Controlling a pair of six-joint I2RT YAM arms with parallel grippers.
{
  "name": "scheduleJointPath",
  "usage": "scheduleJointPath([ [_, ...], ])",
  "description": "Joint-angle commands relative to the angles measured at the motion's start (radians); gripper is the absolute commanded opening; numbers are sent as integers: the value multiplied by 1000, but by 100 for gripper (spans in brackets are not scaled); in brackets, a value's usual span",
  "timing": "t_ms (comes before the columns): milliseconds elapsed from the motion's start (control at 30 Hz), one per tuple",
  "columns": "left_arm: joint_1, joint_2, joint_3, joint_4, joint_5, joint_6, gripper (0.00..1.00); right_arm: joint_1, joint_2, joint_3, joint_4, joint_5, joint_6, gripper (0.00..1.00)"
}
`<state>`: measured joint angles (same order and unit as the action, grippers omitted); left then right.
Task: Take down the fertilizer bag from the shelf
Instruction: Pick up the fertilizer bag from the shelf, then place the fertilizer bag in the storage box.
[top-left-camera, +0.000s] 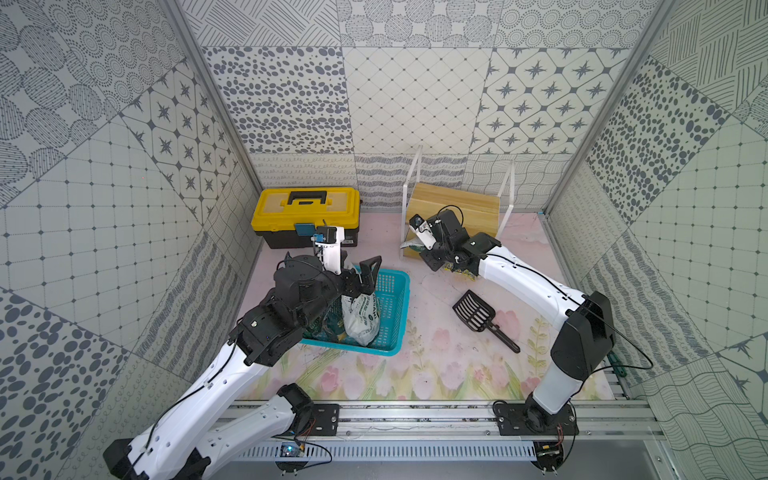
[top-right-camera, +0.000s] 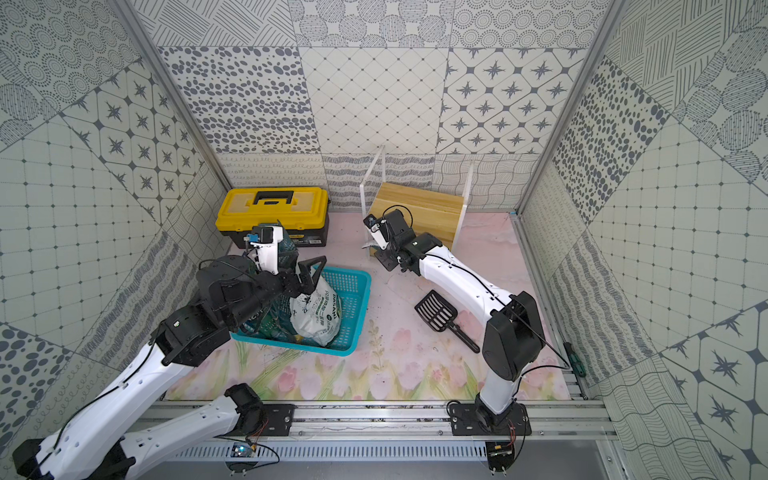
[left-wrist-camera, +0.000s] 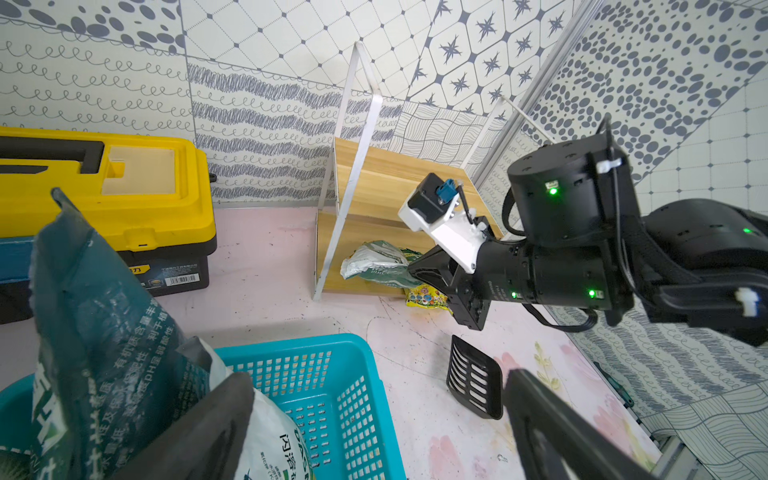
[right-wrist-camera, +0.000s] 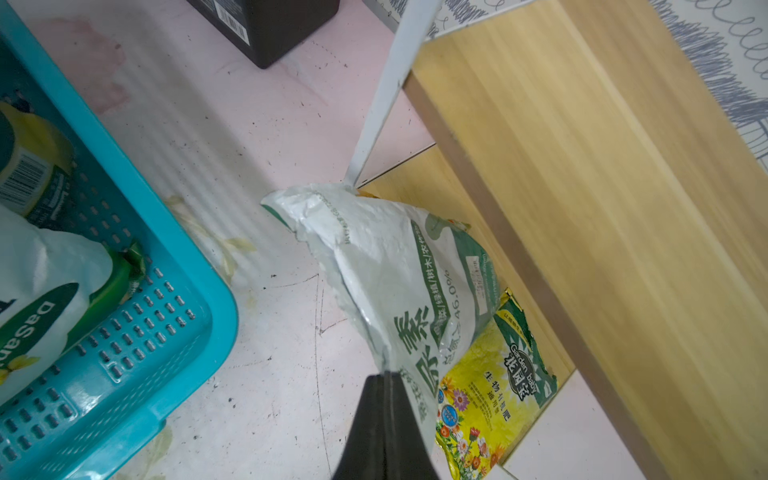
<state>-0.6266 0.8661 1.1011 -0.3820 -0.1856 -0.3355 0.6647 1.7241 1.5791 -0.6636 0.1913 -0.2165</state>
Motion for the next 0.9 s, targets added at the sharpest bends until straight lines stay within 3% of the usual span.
scheduleJointPath([
  [0, -2, -13, -7, 46, -20, 20, 100, -7, -39, 91, 20, -98, 55, 0],
  [233, -2, -19, -15, 43, -23, 22, 100, -96, 46, 221, -89, -167, 82, 0],
  [867, -1, -41, -45, 41, -41, 24, 100, -125, 54, 108, -94, -287, 77, 0],
])
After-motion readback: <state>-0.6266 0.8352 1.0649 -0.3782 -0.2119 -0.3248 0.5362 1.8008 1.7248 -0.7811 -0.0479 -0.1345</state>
